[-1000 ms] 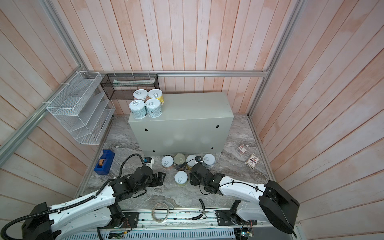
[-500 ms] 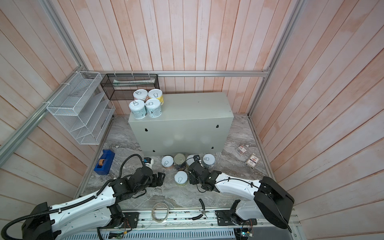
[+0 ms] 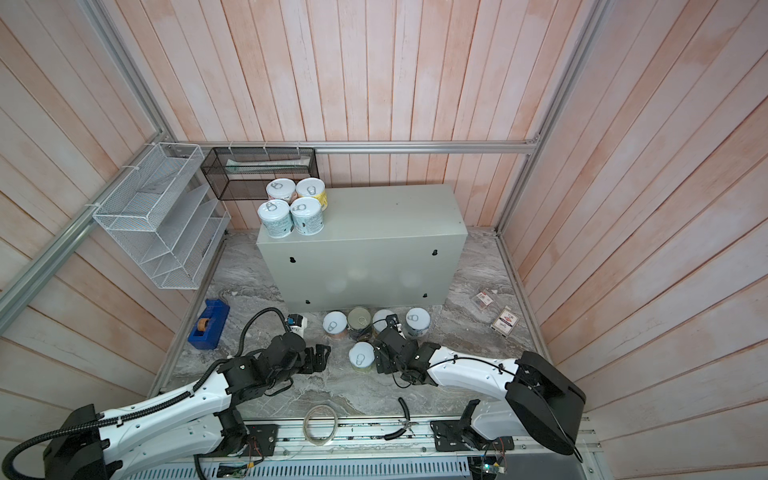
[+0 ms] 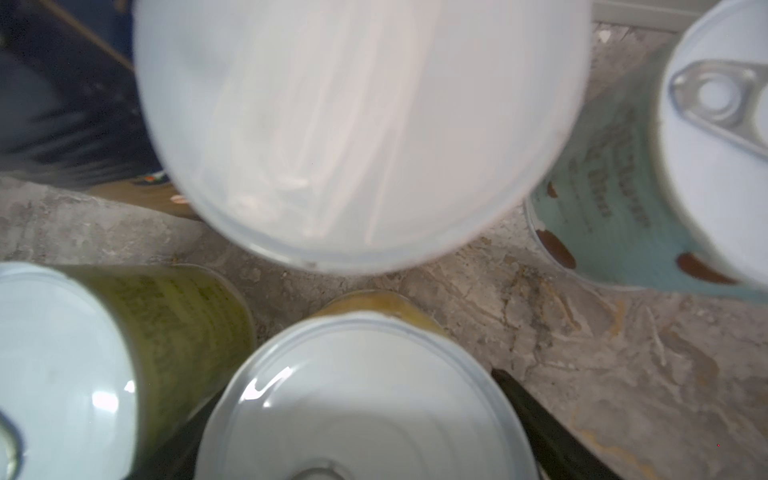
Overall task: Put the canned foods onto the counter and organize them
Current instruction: 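Close the right gripper on the white-lidded can and lift it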
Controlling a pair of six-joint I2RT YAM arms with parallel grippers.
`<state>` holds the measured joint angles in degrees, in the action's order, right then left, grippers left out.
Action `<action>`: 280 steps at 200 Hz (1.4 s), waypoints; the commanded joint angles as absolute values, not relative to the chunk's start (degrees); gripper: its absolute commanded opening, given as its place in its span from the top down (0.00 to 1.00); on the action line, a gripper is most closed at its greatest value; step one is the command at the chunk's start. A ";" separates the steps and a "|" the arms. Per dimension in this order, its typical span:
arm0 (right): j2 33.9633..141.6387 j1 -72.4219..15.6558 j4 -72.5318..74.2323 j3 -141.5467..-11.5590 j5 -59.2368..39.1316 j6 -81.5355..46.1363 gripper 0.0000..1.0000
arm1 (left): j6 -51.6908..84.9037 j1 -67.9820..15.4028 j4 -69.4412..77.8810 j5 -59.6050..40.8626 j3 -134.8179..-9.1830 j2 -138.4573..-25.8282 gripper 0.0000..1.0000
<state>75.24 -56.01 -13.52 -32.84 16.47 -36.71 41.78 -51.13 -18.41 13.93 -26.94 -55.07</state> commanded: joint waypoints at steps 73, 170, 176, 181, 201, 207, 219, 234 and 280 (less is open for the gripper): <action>76.59 -56.43 -10.31 -30.72 17.66 -38.85 0.25 | 42.19 -51.33 -18.14 15.51 -25.67 -53.16 0.05; 70.44 -56.43 -25.22 -40.88 12.29 -36.16 1.00 | 42.19 -51.36 -18.97 15.40 -25.84 -52.16 0.05; 69.48 -56.43 -26.97 -42.54 11.49 -35.78 1.00 | 42.06 -51.33 -19.03 15.38 -25.97 -52.13 0.05; 68.68 -56.40 -28.26 -43.91 10.79 -35.27 1.00 | 42.02 -51.33 -19.16 15.40 -26.01 -52.12 0.05; 66.39 -56.09 -33.06 -49.33 8.74 -34.04 1.00 | 41.50 -51.33 -19.30 15.24 -26.43 -52.15 0.05; 66.27 -55.68 -34.75 -51.24 7.92 -33.53 1.00 | 41.48 -51.33 -19.49 15.29 -26.49 -52.29 0.05; 67.09 -54.85 -38.54 -55.97 6.11 -32.21 1.00 | 41.48 -51.33 -19.68 15.21 -26.63 -52.18 0.05; 68.14 -54.84 -42.99 -62.39 6.42 -30.08 1.00 | 41.48 -51.33 -19.70 15.04 -26.67 -52.09 0.05; 70.88 -53.06 -53.73 -81.79 11.91 -23.29 1.00 | 40.87 -51.33 -20.41 14.85 -27.63 -51.94 0.05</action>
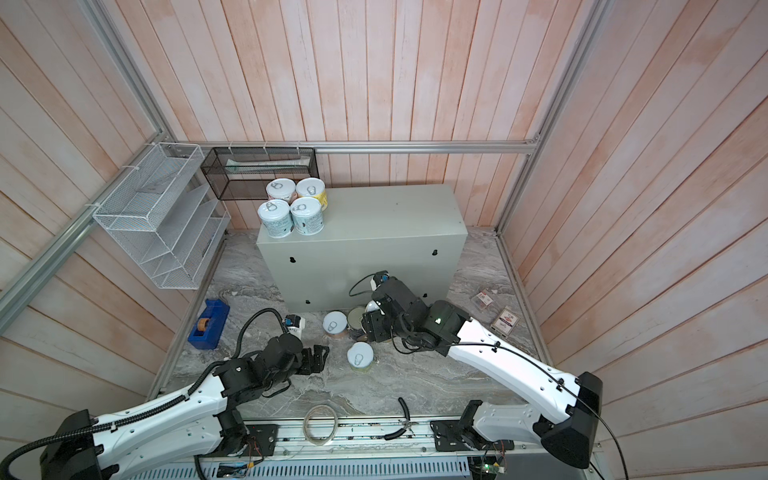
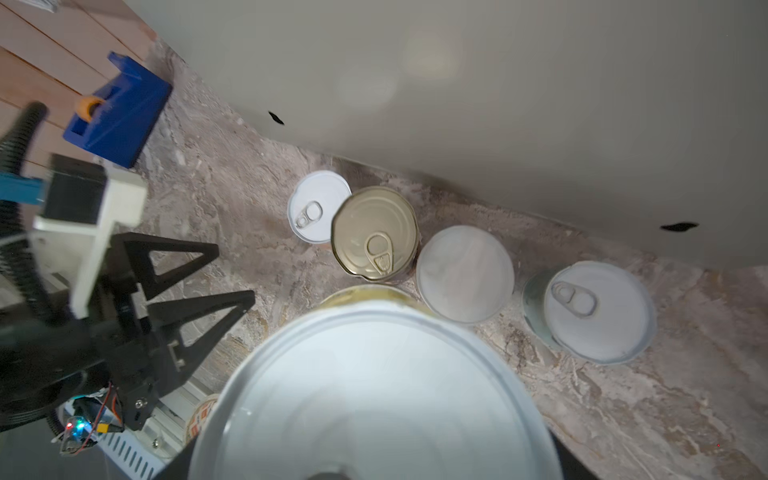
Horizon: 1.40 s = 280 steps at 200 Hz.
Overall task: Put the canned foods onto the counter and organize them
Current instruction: 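Carry the can with the right gripper over the cabinet toward the teal cans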
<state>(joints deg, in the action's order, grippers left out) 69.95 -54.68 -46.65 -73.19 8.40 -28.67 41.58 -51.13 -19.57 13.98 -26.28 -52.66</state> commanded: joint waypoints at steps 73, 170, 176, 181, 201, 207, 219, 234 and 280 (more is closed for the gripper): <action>81.67 -50.03 -56.90 -106.41 17.97 -15.49 1.00 | 39.32 -51.33 -18.72 12.44 -27.07 -51.37 0.05; 101.86 -48.36 -63.25 -137.49 18.66 -8.70 1.00 | 35.42 -51.42 -17.83 8.62 -29.30 -54.28 0.05; 103.20 -48.09 -63.23 -139.32 18.76 -8.29 1.00 | 35.36 -51.42 -17.85 8.61 -29.33 -54.20 0.05; 104.00 -47.93 -62.88 -140.38 18.96 -8.07 1.00 | 35.26 -51.42 -17.64 8.46 -29.28 -54.10 0.05; 105.93 -47.20 -59.75 -141.88 17.53 -7.13 1.00 | 34.77 -51.37 -16.46 8.18 -28.60 -54.11 0.05; 106.35 -46.83 -58.69 -141.99 16.82 -6.96 1.00 | 34.64 -51.42 -16.35 8.02 -28.63 -54.39 0.05; 107.38 -45.98 -57.75 -143.02 15.04 -6.94 1.00 | 34.39 -51.42 -16.75 7.83 -28.91 -55.02 0.05; 109.05 -45.27 -58.12 -145.17 14.02 -7.17 1.00 | 34.19 -51.42 -17.08 7.73 -28.92 -55.21 0.05; 110.88 -44.46 -58.52 -146.95 12.59 -7.48 1.00 | 33.97 -51.37 -16.42 8.17 -28.04 -54.87 0.05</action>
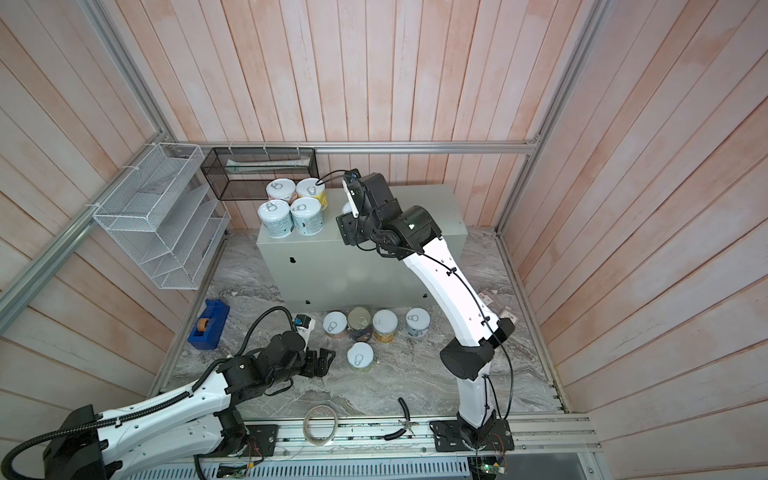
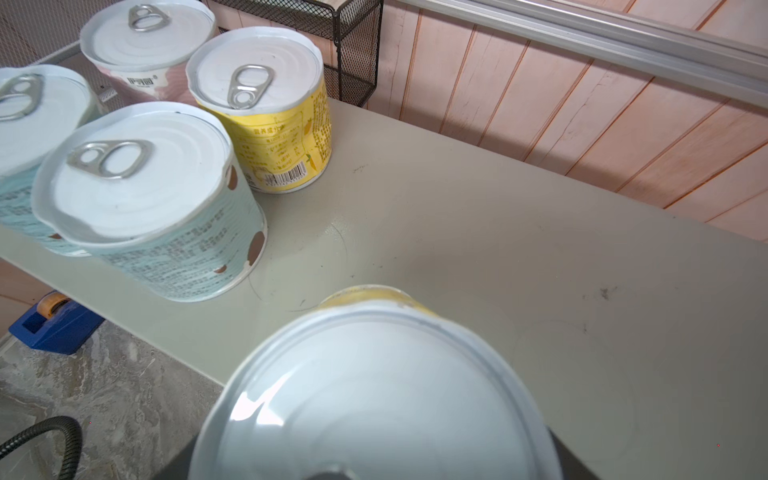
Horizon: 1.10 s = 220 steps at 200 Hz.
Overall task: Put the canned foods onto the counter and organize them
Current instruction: 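Carry the can with the right gripper over the cabinet toward the teal cans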
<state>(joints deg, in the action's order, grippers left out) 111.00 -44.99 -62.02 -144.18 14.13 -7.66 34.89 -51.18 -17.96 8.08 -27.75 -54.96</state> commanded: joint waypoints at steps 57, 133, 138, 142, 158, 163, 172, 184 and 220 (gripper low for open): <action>112.12 -43.62 -59.49 -147.42 12.11 -7.99 0.95 | 35.16 -51.42 -15.21 7.80 -27.25 -55.98 0.05; 113.49 -42.76 -59.59 -148.69 11.60 -8.00 0.61 | 35.24 -51.40 -15.65 8.44 -27.73 -56.72 0.05; 113.47 -42.63 -59.51 -148.72 11.60 -8.00 0.58 | 35.24 -51.43 -15.72 8.50 -27.74 -56.85 0.05; 113.46 -42.62 -59.43 -148.73 11.51 -8.00 0.56 | 35.24 -51.42 -15.76 8.61 -27.77 -56.86 0.05; 113.46 -42.46 -59.28 -148.71 11.47 -7.83 0.46 | 35.33 -51.36 -15.66 9.14 -27.73 -56.96 0.05; 113.47 -42.45 -59.22 -148.71 11.58 -7.83 0.41 | 35.33 -51.33 -15.57 9.30 -27.64 -57.06 0.05; 113.55 -42.37 -59.07 -148.65 11.28 -7.82 0.28 | 35.41 -51.33 -15.56 9.39 -27.68 -57.13 0.05; 113.72 -42.36 -58.71 -148.71 11.04 -7.66 0.21 | 35.42 -51.33 -15.52 9.38 -27.69 -57.38 0.05; 114.21 -42.02 -57.31 -148.67 10.37 -7.38 0.13 | 35.42 -51.33 -15.72 9.66 -27.82 -57.60 0.05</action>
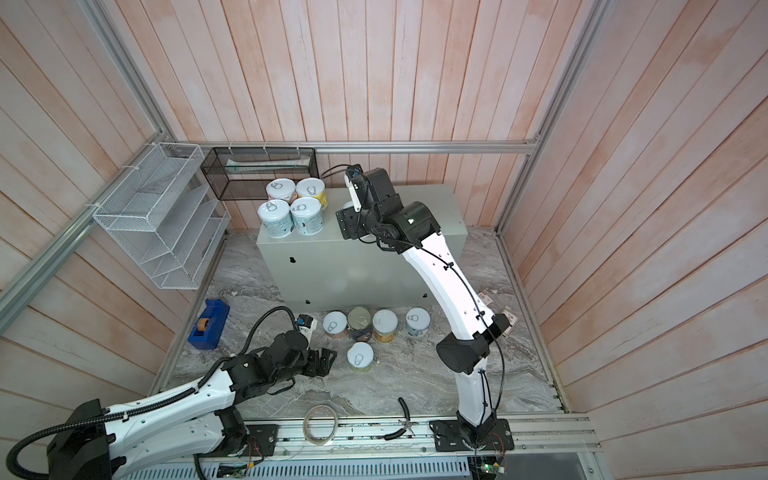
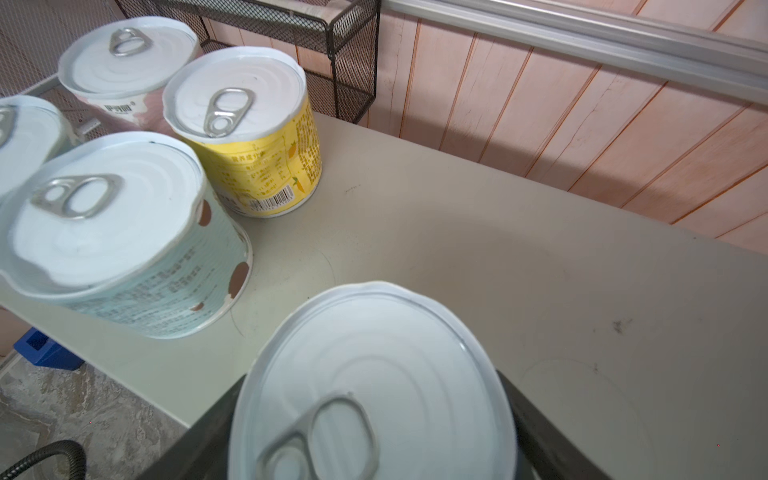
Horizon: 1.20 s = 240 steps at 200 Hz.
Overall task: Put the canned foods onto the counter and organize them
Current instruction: 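Carry the can with the right gripper over the cabinet toward the teal cans, then lower the yellow can with the right gripper beside the yellow can and release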
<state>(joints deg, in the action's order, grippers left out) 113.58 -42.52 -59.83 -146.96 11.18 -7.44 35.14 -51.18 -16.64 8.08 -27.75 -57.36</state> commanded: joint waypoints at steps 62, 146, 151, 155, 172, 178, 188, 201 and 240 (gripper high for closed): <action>110.50 -41.97 -51.20 -147.30 12.12 -5.19 0.08 | 34.81 -51.24 -17.11 11.07 -28.60 -56.61 0.05; 87.43 -42.15 -34.91 -113.90 10.01 -0.59 0.37 | 34.63 -50.98 -16.10 11.07 -30.37 -55.64 0.05; 86.18 -41.90 -33.57 -111.29 9.47 -0.11 0.38 | 34.59 -50.66 -16.16 10.80 -30.57 -55.51 0.05; 85.27 -41.57 -32.54 -109.28 8.75 -0.01 0.38 | 34.50 -50.39 -16.23 10.54 -30.88 -55.31 0.06; 82.90 -40.72 -30.12 -103.95 5.36 0.15 0.40 | 34.02 -49.38 -16.70 9.76 -32.12 -54.49 0.05; 82.57 -40.69 -30.06 -103.09 4.54 0.37 0.41 | 33.93 -49.12 -17.05 9.63 -32.36 -54.11 0.06; 82.44 -40.70 -30.53 -102.38 3.63 0.70 0.41 | 33.84 -48.36 -17.27 8.97 -32.50 -53.39 0.06; 82.35 -40.69 -30.69 -101.34 2.77 1.41 0.41 | 33.96 -46.61 -16.97 6.66 -31.77 -52.28 0.06; 83.68 -40.09 -27.69 -98.39 2.46 0.61 0.43 | 34.32 -42.16 -17.49 3.19 -29.92 -47.72 0.05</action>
<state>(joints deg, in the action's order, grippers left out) 82.61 -40.77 -31.44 -98.85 3.60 0.60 34.72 -43.77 -17.06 5.89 -30.68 -50.13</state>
